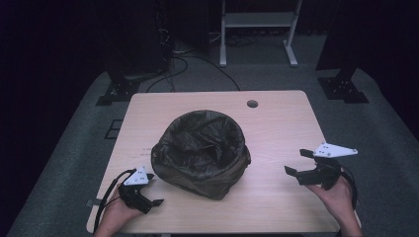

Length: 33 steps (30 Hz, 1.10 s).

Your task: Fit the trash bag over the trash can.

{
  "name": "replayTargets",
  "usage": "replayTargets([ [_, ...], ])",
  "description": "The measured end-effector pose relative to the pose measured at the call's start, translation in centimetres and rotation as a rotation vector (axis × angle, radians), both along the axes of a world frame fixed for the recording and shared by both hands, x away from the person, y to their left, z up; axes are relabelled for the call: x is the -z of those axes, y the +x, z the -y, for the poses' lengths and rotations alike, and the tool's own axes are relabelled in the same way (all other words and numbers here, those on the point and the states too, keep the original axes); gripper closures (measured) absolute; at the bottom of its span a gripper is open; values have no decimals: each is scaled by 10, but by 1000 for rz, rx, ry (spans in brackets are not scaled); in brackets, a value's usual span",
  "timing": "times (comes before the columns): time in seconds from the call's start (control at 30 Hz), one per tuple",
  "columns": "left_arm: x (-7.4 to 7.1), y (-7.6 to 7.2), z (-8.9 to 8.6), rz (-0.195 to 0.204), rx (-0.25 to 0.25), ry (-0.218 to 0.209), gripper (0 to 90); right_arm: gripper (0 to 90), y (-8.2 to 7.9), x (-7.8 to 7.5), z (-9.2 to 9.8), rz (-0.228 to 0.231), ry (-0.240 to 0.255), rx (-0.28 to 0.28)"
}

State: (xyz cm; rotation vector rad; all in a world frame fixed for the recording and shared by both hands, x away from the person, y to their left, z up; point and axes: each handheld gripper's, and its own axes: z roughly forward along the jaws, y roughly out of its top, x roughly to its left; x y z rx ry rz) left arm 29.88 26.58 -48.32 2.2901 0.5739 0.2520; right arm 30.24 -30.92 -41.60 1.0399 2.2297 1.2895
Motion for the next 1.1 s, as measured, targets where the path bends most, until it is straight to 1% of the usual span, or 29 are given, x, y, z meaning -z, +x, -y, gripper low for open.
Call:
replayTargets([
  [0.03,0,0,0,0,0,0,0,91,-1,5,2,-5,2,8],
  [0.07,0,0,0,0,0,0,0,91,-1,5,2,-5,2,8],
  [0.1,0,0,0,0,0,1,0,91,-3,15,6,-28,5,26],
  [0.17,0,0,0,0,0,0,0,91,-4,22,9,-38,4,36],
  [0.23,0,0,0,0,0,0,0,91,-6,28,11,-49,6,41],
  [0.27,0,0,0,0,0,0,0,91,-6,28,11,-49,6,41],
  [0.33,0,0,0,0,0,0,0,91,-7,36,14,-66,14,50],
  [0.37,0,0,0,1,0,0,0,91,-7,36,14,-66,14,50],
  [0.4,0,0,0,0,0,0,0,91,-8,39,15,-69,16,54],
  [0.43,0,0,0,0,0,0,0,91,-9,45,16,-83,12,61],
  [0.47,0,0,0,0,0,0,0,91,-9,45,16,-83,12,61],
  [0.5,0,0,0,0,0,0,0,91,-11,51,16,-92,-6,65],
  [0.53,0,0,0,0,0,0,0,91,-11,51,16,-92,-6,65],
  [0.57,0,0,0,0,0,-1,0,90,-11,54,16,-94,-18,66],
  [0.63,0,0,0,0,0,0,0,91,-11,58,15,-108,-32,66],
  [0.73,0,0,0,0,0,0,0,90,-12,62,14,-116,-55,69],
  [0.87,0,0,0,1,0,0,0,90,-12,66,13,-128,-73,68],
  [0.93,0,0,0,1,0,-1,0,90,-11,68,12,-129,-90,67],
  [1.03,0,0,0,1,1,0,0,91,-11,69,11,-126,-103,67],
  [1.07,0,0,0,1,1,0,0,91,-11,70,10,-134,-114,65],
  [1.1,0,0,0,1,3,1,0,90,-12,71,7,-138,-156,70],
])
